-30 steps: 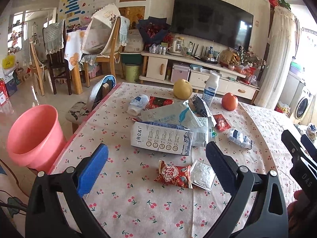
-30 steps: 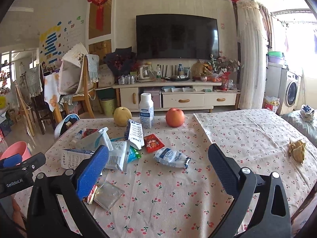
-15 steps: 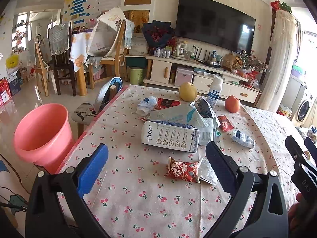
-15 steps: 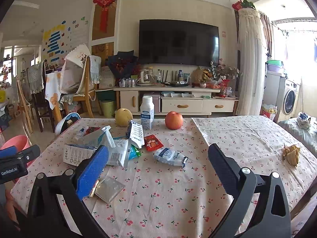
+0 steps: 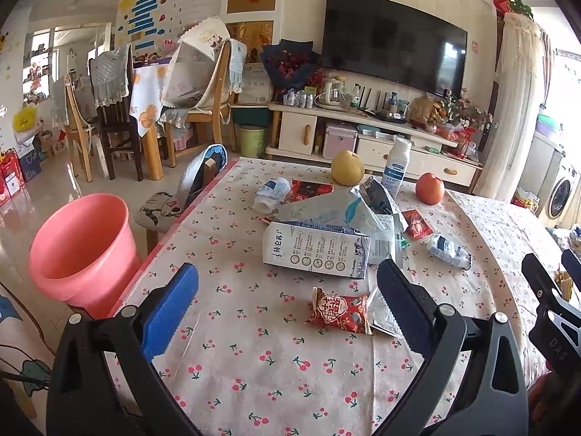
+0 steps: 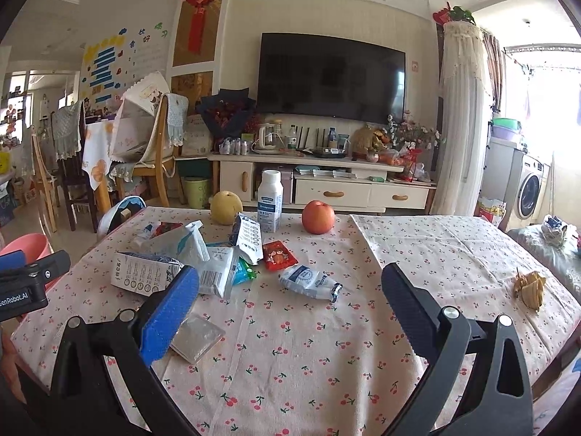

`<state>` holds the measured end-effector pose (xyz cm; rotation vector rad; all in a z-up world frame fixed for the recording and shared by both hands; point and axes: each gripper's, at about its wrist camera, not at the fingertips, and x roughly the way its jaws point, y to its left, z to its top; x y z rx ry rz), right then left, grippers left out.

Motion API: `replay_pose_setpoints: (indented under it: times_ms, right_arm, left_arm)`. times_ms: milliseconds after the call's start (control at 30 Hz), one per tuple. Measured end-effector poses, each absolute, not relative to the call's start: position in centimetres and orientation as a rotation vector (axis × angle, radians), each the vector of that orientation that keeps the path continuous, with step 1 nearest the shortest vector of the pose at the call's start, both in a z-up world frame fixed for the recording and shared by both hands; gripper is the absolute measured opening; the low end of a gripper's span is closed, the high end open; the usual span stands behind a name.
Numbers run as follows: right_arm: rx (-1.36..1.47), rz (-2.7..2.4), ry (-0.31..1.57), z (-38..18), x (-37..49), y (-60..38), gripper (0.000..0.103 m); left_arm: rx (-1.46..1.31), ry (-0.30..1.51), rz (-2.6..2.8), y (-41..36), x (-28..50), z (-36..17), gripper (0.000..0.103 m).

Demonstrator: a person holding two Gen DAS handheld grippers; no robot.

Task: Collect trash
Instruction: 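Move the left tool toward the white milk carton on the table, then grasp the white milk carton with the left tool while the right tool approaches the red snack bag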

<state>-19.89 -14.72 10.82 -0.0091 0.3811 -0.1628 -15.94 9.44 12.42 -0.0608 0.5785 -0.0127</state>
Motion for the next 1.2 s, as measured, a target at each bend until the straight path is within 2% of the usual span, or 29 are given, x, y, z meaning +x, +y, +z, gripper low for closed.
replay_pose_setpoints:
  times_ms: [467, 1200]
  right_arm:
    - [0.023, -0.133, 0.388, 10.6, -19.8, -15.5, 0.099]
    - [0.124, 0.049, 0.506, 8.7, -16.9, -15.9, 0.099]
  left_arm:
    - [0.0, 0.553, 0.011, 8.5, -16.1, 12.4, 0.099]
    - [0.072, 0.593, 0.036, 8.6, -14.1, 10.8, 0.099]
